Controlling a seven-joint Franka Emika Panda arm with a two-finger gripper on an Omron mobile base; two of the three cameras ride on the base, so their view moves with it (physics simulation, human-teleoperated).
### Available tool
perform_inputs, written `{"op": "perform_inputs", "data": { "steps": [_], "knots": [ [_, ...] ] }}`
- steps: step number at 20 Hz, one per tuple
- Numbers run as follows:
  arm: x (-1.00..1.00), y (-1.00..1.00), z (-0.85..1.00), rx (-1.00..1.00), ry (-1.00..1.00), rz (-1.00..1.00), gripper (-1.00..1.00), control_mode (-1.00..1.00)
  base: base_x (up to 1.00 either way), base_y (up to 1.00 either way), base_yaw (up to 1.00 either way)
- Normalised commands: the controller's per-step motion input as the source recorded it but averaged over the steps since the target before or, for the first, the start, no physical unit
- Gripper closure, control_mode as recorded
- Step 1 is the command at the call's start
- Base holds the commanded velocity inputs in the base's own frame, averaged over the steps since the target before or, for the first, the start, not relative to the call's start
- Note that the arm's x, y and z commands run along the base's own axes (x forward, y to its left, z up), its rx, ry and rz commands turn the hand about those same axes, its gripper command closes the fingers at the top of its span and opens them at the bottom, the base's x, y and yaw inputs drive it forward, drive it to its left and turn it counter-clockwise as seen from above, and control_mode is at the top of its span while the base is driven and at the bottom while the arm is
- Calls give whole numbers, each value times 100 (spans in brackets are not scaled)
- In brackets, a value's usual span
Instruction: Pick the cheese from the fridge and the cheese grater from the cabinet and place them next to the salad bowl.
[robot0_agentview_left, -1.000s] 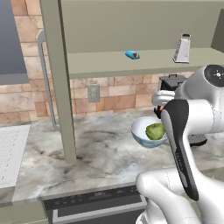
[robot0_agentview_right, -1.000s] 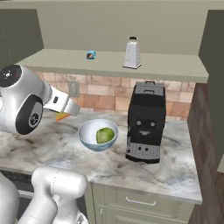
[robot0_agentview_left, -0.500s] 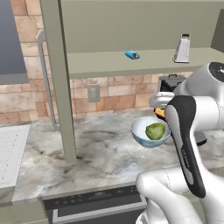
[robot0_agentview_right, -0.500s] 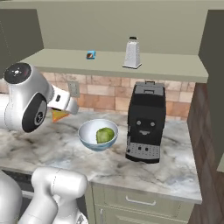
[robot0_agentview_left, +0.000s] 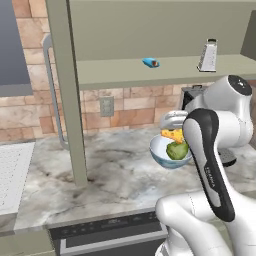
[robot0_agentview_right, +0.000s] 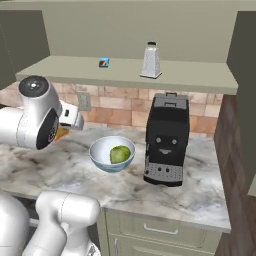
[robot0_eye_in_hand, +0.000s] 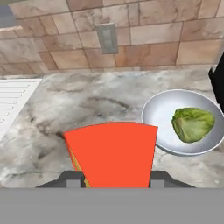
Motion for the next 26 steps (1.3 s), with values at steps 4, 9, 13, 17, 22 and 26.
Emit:
{"op": "perform_inputs", "data": {
  "steps": [4,9,13,17,22,26],
  "knots": [
    [35,54,-41,-2,17,0,100,-100,0,0,0],
    [44,45,-49,0,24,0,100,-100,0,0,0],
    [35,23,-46,-2,21,0,100,-100,0,0,0],
    [50,11,-46,-7,24,0,100,-100,0,0,0],
    [53,2,-39,-8,24,0,100,-100,0,0,0],
    [45,-2,-28,-5,8,0,100,-100,0,0,0]
  ]
}}
